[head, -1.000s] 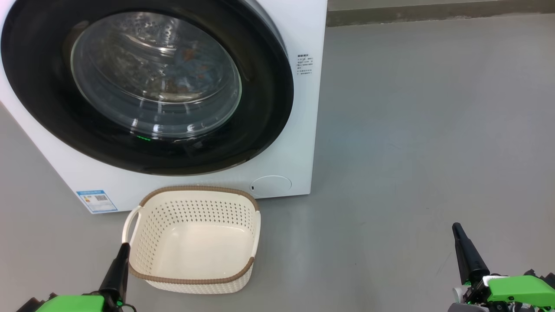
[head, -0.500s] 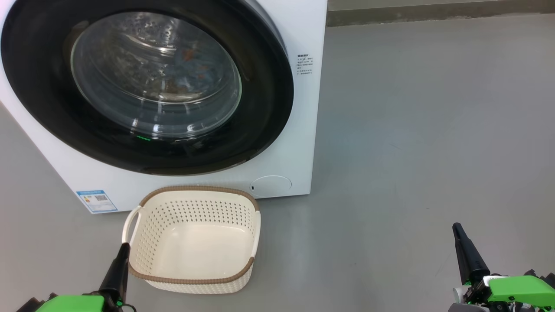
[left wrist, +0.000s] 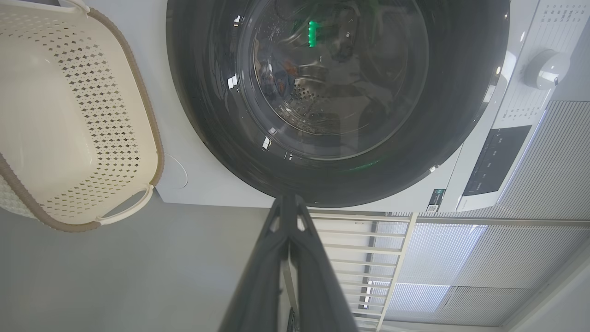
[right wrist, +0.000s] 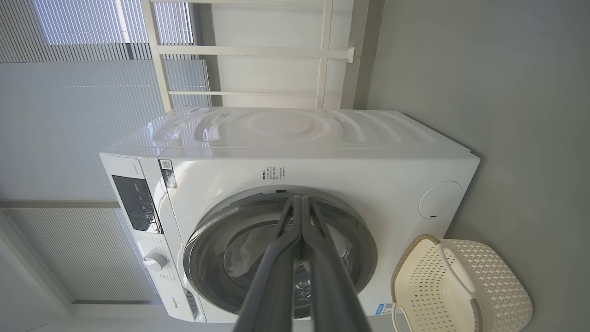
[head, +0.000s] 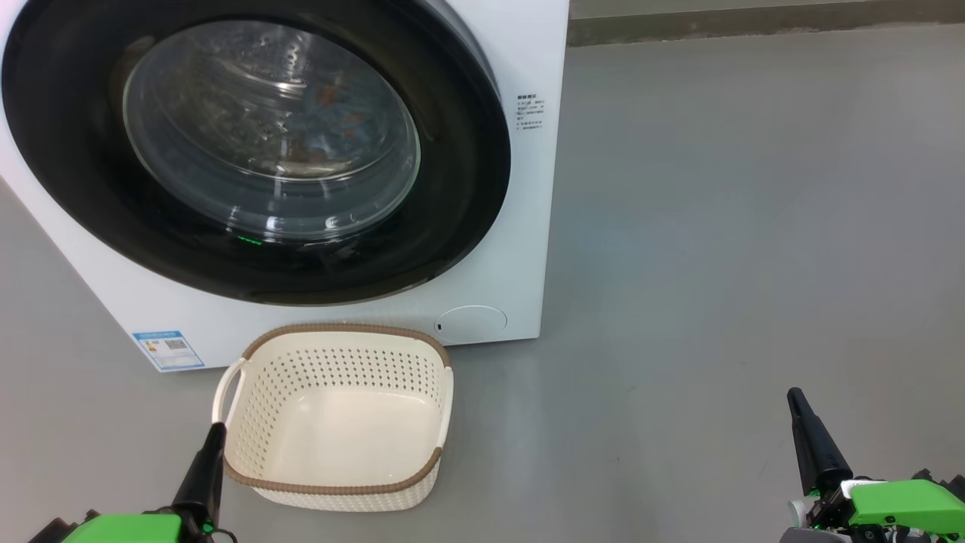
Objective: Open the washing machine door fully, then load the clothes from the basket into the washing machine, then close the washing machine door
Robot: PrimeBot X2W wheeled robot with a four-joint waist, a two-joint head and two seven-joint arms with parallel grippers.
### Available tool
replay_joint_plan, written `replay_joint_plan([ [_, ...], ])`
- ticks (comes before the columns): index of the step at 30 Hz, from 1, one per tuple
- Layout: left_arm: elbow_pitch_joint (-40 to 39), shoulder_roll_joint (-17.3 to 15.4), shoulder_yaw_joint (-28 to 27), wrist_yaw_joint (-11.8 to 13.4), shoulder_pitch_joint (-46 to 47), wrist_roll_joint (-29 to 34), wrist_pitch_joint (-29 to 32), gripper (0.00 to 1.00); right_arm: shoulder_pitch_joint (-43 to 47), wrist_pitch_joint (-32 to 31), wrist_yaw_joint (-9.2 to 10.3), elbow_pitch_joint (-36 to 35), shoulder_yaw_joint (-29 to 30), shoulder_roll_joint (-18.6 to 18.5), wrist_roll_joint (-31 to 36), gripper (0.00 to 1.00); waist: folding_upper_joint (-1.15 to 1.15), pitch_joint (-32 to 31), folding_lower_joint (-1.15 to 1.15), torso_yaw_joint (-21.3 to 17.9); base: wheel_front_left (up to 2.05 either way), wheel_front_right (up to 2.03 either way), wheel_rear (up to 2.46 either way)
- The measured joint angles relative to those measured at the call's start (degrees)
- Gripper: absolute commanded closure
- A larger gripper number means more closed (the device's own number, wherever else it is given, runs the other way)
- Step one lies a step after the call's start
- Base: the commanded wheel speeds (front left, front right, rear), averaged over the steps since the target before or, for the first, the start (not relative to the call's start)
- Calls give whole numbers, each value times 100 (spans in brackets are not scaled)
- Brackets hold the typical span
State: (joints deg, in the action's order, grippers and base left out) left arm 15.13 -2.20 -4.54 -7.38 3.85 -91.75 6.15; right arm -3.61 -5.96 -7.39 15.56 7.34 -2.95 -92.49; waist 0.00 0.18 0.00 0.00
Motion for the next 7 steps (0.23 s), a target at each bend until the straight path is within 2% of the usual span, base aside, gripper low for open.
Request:
replay_joint_plan([
  [7, 0, 0, 0, 0, 0, 0, 0, 100, 0, 0, 0, 0, 4, 1, 1, 100, 0, 0, 0, 0, 0, 0, 0],
])
